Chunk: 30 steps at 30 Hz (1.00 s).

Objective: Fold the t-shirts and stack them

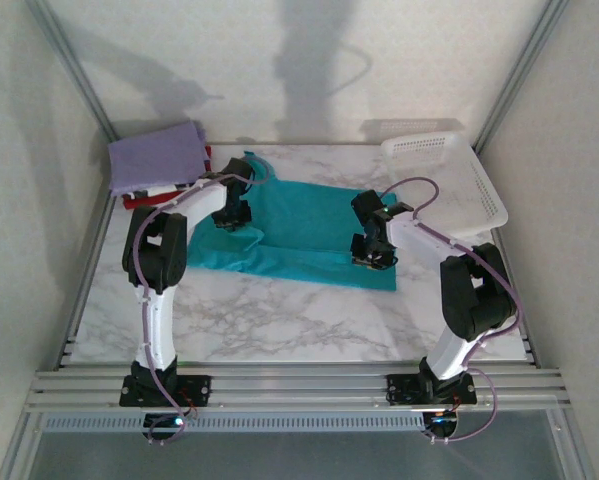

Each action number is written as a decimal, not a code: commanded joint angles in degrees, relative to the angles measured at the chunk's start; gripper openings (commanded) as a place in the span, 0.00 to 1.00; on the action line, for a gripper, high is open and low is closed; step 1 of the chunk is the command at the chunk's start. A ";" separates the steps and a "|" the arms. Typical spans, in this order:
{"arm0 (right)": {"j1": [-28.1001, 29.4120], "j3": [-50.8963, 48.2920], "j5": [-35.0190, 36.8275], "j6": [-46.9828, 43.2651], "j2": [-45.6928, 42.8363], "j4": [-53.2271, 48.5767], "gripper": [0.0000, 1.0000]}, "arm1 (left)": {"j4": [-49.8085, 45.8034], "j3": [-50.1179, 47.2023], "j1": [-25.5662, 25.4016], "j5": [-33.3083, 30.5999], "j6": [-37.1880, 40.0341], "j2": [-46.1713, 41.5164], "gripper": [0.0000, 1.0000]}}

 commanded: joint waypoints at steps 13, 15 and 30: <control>0.40 -0.61 0.24 -0.31 -0.24 -1.13 0.27 | 1.97 -1.73 -0.40 0.45 0.10 0.91 0.01; 0.44 -0.62 0.26 -0.31 -0.20 -1.14 0.27 | 0.94 -1.05 -0.40 -0.76 0.31 0.12 0.00; 0.45 -0.51 0.08 -0.57 -0.11 -1.30 0.27 | 0.76 0.44 2.99 -0.24 -0.87 -5.15 0.00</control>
